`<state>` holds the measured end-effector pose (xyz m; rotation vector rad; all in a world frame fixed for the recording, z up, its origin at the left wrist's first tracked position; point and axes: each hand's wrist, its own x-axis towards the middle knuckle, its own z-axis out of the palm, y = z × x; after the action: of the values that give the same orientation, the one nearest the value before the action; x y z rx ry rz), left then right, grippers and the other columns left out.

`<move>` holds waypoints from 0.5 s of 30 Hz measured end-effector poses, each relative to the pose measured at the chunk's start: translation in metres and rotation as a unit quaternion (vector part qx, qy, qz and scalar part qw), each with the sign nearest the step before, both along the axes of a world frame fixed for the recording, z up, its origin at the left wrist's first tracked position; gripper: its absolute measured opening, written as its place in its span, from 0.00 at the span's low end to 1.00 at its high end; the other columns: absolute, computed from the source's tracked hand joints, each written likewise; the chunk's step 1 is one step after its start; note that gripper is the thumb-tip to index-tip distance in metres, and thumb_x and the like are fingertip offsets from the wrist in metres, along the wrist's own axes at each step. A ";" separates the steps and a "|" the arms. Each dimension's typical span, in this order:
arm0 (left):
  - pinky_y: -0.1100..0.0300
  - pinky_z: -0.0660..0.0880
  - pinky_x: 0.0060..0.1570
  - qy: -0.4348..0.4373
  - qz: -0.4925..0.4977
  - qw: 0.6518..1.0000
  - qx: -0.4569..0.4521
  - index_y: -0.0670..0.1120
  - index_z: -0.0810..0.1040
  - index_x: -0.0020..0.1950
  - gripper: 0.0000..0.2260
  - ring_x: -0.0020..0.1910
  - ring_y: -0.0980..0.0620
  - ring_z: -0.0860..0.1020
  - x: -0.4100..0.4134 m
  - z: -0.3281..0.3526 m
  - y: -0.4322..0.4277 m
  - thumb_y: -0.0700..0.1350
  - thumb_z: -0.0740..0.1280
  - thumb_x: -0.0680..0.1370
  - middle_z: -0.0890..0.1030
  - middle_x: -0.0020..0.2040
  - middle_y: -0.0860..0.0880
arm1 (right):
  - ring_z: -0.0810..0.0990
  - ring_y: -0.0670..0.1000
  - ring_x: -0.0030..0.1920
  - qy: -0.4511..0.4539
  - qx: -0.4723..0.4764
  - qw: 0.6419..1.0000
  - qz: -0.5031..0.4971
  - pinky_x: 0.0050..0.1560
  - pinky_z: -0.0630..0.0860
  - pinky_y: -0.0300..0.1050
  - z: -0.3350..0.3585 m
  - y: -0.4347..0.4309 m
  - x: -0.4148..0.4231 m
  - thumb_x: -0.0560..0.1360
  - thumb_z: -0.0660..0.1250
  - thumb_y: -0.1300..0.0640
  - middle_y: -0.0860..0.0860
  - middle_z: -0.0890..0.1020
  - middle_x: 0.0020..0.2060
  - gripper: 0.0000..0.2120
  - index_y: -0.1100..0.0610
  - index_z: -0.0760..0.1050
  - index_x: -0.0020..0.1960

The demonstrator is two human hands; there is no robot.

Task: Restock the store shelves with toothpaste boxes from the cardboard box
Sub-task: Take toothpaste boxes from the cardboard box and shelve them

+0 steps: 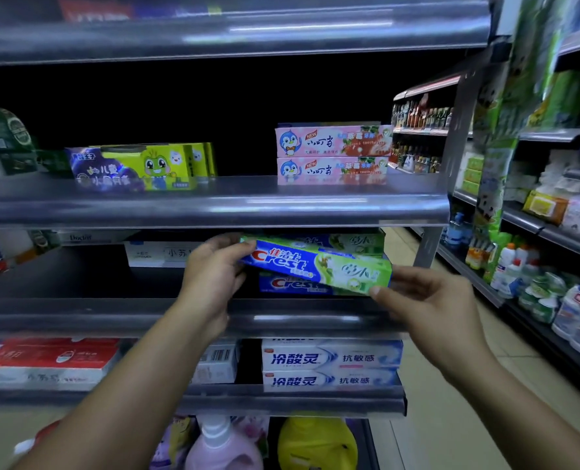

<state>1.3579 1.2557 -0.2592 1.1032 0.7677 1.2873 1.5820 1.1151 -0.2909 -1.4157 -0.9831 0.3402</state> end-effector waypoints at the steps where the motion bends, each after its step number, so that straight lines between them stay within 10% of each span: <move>1: 0.65 0.80 0.40 0.025 0.006 1.000 0.018 0.45 0.79 0.53 0.04 0.43 0.56 0.86 0.001 0.001 0.004 0.38 0.70 0.80 0.88 0.42 0.51 | 0.87 0.49 0.45 -0.025 -0.006 1.000 -0.013 0.51 0.84 0.52 0.006 0.005 0.005 0.69 0.80 0.60 0.48 0.88 0.43 0.17 0.56 0.84 0.57; 6: 0.68 0.78 0.33 0.138 0.021 0.988 0.062 0.48 0.82 0.54 0.09 0.40 0.58 0.86 0.005 -0.005 0.022 0.36 0.72 0.78 0.88 0.46 0.49 | 0.83 0.37 0.43 -0.116 -0.016 0.992 -0.051 0.50 0.80 0.42 0.020 0.031 0.023 0.73 0.78 0.59 0.38 0.84 0.40 0.13 0.52 0.84 0.57; 10: 0.57 0.82 0.49 0.312 0.042 0.945 0.083 0.48 0.83 0.63 0.16 0.48 0.54 0.85 0.006 -0.017 0.033 0.43 0.77 0.76 0.87 0.52 0.50 | 0.84 0.49 0.48 -0.141 -0.086 0.983 -0.074 0.53 0.79 0.47 0.006 0.041 0.034 0.73 0.78 0.54 0.46 0.85 0.45 0.17 0.56 0.84 0.61; 15: 0.57 0.82 0.47 0.404 0.079 0.904 0.113 0.49 0.83 0.48 0.13 0.43 0.54 0.85 0.010 -0.016 0.039 0.45 0.83 0.69 0.87 0.40 0.54 | 0.85 0.50 0.44 -0.116 -0.099 0.985 -0.078 0.52 0.83 0.54 0.000 0.046 0.040 0.68 0.82 0.54 0.47 0.86 0.41 0.16 0.56 0.85 0.53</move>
<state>1.3677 1.2943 -0.2757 1.8383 1.3618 1.0415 1.6223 1.1614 -0.2914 -1.7323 -1.0401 0.1625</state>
